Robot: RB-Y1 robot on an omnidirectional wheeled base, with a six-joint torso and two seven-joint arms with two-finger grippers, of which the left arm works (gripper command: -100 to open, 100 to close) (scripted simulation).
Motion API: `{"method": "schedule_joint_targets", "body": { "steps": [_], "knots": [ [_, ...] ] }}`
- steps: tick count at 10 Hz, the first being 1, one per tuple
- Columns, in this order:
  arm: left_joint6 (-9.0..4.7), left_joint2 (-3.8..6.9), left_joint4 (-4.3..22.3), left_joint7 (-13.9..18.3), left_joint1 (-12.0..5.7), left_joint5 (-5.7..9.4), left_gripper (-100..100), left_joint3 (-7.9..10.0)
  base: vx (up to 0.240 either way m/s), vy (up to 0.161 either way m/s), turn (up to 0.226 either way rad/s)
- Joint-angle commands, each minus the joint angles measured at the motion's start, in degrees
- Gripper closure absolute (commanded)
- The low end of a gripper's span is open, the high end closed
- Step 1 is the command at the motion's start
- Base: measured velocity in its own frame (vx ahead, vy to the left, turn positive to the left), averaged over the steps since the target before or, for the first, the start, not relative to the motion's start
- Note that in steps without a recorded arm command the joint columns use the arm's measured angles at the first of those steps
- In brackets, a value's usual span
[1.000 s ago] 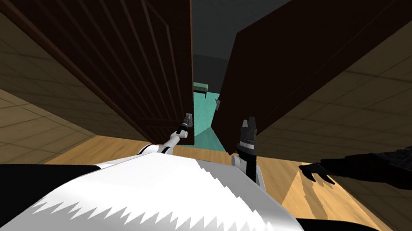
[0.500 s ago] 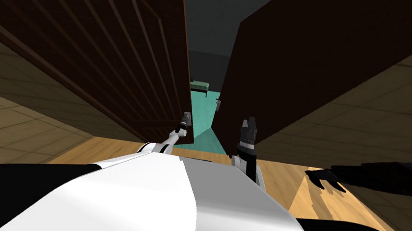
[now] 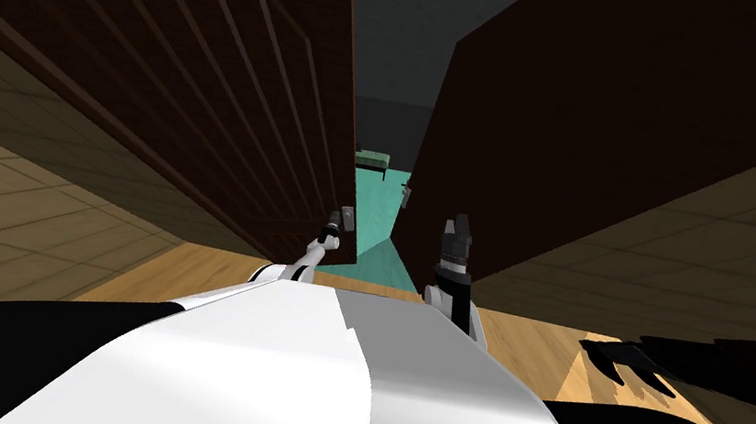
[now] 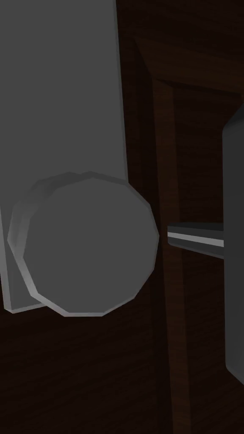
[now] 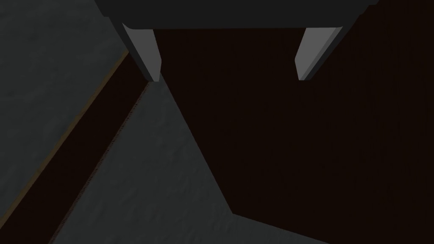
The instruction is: Push the door open
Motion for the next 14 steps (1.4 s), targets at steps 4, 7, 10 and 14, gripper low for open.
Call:
{"method": "schedule_joint_targets", "body": {
  "steps": [4,7,10,14],
  "knots": [
    [0.72,-0.41,0.4,0.2,-0.39,0.58,-100,0.44,-0.184,-0.096,0.023],
    [1.44,-2.21,0.3,0.2,-0.61,1.13,-100,0.92,-0.215,-0.150,0.051],
    [1.32,-1.05,-0.3,0.1,-0.07,1.05,-100,0.96,0.049,-0.023,-0.015],
    [0.48,-0.71,-0.2,0.0,0.35,1.12,-100,1.24,0.189,0.031,-0.026]
  ]
}}
